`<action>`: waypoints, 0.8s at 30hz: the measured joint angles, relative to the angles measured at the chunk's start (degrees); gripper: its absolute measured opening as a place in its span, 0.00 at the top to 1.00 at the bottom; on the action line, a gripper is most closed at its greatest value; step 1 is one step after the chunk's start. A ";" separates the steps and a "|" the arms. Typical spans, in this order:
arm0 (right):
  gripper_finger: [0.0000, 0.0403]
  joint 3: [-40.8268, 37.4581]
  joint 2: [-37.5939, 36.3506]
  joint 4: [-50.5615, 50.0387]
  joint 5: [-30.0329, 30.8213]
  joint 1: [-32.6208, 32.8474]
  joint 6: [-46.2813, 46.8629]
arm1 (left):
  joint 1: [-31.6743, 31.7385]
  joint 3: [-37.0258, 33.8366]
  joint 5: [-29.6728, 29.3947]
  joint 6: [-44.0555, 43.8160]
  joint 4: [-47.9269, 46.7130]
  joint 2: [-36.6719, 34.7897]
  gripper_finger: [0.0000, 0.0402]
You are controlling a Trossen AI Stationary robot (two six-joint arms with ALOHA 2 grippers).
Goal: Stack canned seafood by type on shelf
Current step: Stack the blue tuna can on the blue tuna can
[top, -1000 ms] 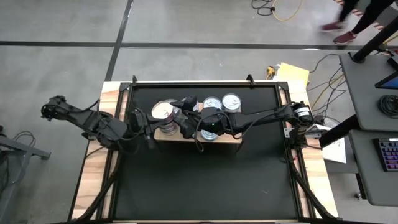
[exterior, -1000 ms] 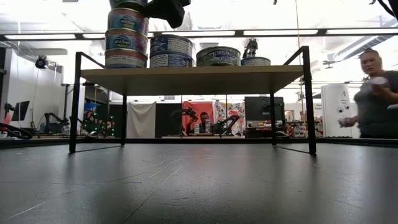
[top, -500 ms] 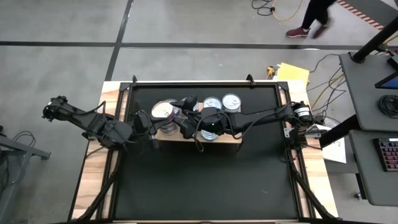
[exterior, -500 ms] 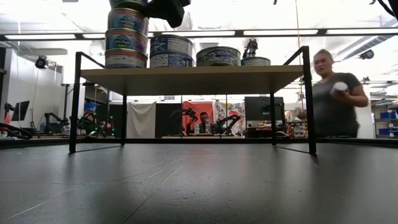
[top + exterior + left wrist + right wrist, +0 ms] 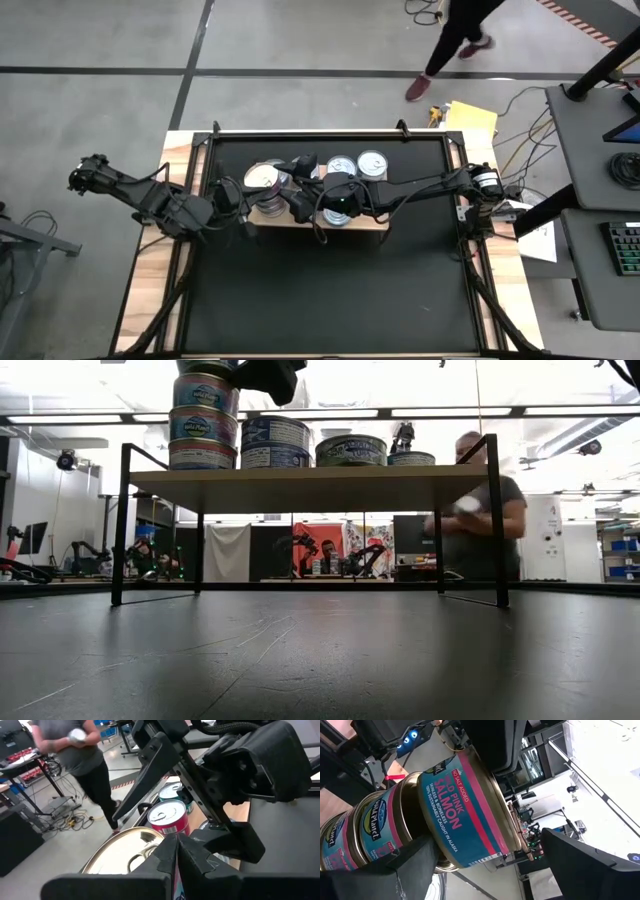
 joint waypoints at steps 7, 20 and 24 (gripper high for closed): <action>0.14 0.00 0.00 0.00 0.04 0.00 2.06 | 0.00 0.00 -1.61 0.02 -0.21 -0.02 1.00; 0.13 0.00 0.00 -0.07 0.00 0.00 5.48 | 0.02 0.00 -4.12 0.00 -1.02 -0.21 1.00; 0.14 0.00 0.00 -0.08 0.00 0.02 5.48 | 0.02 0.00 -4.53 0.00 -1.03 -0.21 1.00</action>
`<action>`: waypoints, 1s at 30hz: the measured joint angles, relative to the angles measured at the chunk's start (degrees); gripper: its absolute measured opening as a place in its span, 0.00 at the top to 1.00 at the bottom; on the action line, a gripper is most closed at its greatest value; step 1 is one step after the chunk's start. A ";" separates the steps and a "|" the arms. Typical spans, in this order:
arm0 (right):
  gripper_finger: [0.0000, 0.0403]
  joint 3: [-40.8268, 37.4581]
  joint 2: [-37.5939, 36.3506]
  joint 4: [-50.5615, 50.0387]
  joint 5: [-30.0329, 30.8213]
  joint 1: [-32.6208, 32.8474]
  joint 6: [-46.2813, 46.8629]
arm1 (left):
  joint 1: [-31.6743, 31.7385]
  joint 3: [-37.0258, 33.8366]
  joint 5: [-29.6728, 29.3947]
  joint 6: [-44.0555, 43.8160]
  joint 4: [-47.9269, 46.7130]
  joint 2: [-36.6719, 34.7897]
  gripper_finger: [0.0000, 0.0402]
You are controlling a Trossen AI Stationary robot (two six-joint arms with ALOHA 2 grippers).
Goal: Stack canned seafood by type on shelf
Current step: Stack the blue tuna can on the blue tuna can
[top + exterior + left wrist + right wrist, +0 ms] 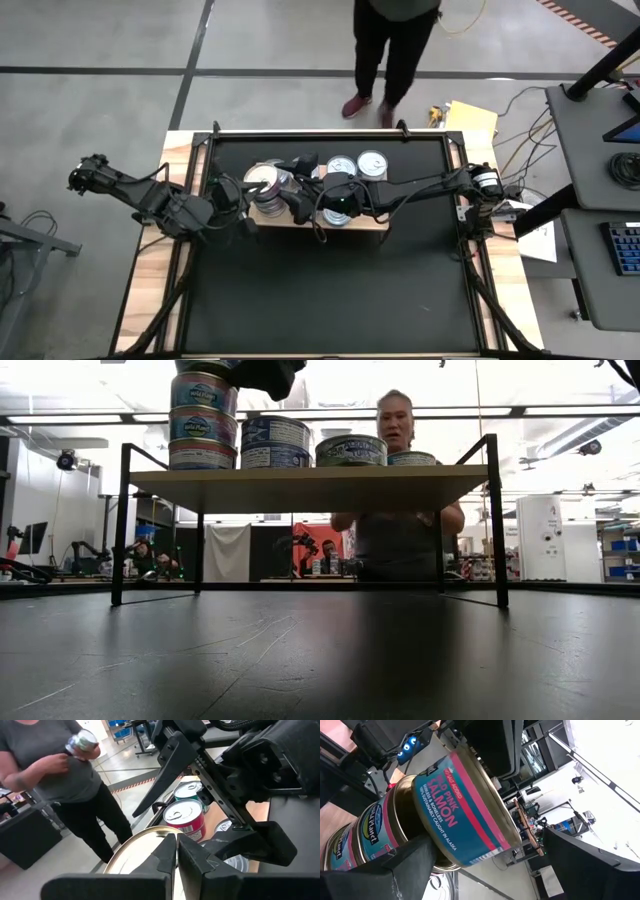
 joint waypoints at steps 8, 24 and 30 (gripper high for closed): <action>0.13 0.00 0.00 -0.07 0.02 0.00 -0.02 | -0.60 0.00 1.81 0.14 0.42 -0.29 1.00; 0.12 0.02 -0.07 -0.79 0.04 -0.02 0.86 | -1.52 0.00 9.64 4.92 1.12 -0.83 1.00; 0.12 0.02 -0.07 -0.84 0.04 -0.02 1.07 | -1.53 0.00 9.24 4.87 0.90 -0.66 1.00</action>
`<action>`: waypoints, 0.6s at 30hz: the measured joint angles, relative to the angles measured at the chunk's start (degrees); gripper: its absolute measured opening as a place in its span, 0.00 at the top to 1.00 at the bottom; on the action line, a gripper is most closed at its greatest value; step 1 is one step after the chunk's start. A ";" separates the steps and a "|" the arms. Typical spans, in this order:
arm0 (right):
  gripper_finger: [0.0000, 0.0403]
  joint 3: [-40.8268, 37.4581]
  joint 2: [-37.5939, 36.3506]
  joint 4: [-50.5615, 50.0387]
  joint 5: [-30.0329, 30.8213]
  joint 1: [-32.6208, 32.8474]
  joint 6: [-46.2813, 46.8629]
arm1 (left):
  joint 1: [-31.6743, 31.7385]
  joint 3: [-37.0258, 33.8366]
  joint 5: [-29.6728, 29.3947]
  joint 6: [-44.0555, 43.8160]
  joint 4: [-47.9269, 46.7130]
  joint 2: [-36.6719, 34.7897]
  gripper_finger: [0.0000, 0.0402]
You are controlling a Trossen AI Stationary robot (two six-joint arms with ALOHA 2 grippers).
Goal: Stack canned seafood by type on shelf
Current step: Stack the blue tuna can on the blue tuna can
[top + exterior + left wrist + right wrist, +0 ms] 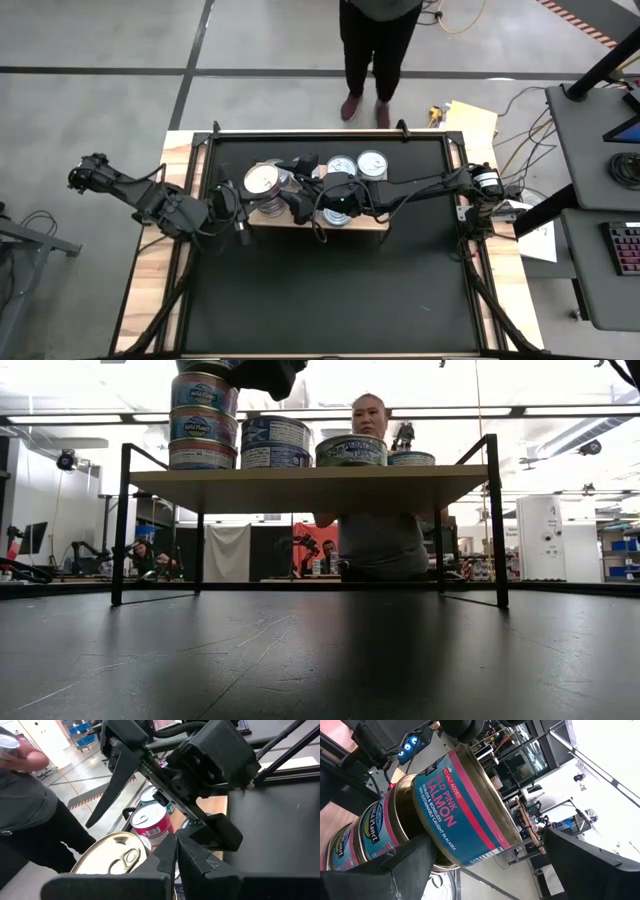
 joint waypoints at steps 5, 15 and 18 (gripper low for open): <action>0.12 0.00 0.00 -0.04 0.50 0.00 0.19 | 0.00 0.00 -0.13 -0.23 -0.57 0.01 1.00; 0.12 0.00 0.00 -0.17 0.52 0.00 0.87 | 0.02 0.00 -4.72 -4.17 -4.71 0.02 1.00; 0.12 0.00 0.00 -0.21 0.52 0.02 0.90 | 0.00 0.00 -4.95 -4.44 -4.84 0.02 1.00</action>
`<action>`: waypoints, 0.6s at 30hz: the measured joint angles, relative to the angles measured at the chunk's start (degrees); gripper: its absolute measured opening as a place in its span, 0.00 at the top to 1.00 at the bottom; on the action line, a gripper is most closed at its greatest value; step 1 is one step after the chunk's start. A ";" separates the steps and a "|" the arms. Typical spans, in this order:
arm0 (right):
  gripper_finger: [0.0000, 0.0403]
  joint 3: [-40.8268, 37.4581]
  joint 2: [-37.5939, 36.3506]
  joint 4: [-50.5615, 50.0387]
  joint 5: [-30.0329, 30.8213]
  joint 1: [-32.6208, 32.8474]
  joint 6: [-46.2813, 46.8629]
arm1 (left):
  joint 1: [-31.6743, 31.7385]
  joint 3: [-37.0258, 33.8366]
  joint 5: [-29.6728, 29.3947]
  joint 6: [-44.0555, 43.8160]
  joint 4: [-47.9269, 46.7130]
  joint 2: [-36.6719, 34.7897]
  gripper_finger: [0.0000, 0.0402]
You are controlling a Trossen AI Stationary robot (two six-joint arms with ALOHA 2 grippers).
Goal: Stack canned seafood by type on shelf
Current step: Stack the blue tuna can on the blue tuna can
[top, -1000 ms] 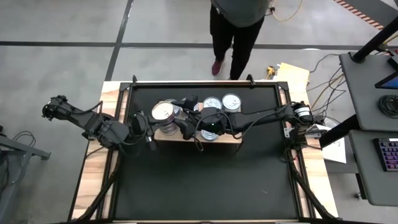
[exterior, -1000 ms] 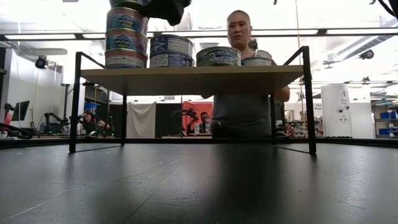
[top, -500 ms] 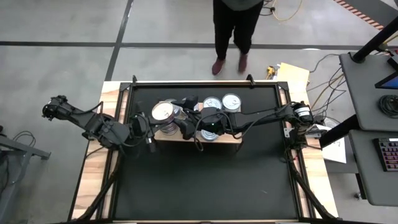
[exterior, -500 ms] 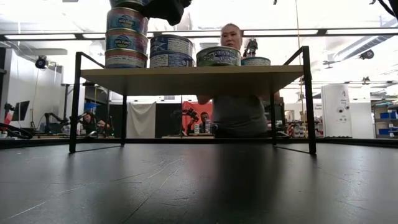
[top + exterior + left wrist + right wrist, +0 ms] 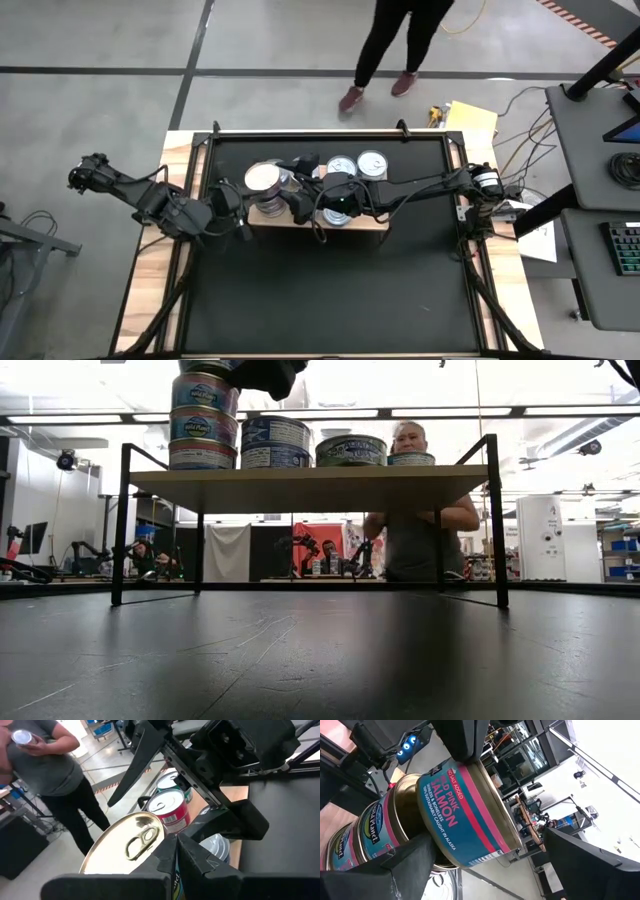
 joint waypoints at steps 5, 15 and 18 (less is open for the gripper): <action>0.12 0.00 0.00 -0.03 0.00 0.00 0.90 | 0.02 0.00 -0.29 -0.01 0.00 -0.07 1.00; 0.12 0.00 0.00 -0.03 0.01 0.09 1.51 | 0.00 0.00 -2.24 -0.04 0.20 -0.09 1.00; 0.12 0.00 0.00 -0.03 0.00 0.22 1.49 | 0.00 0.00 -2.24 -0.22 0.20 -0.09 1.00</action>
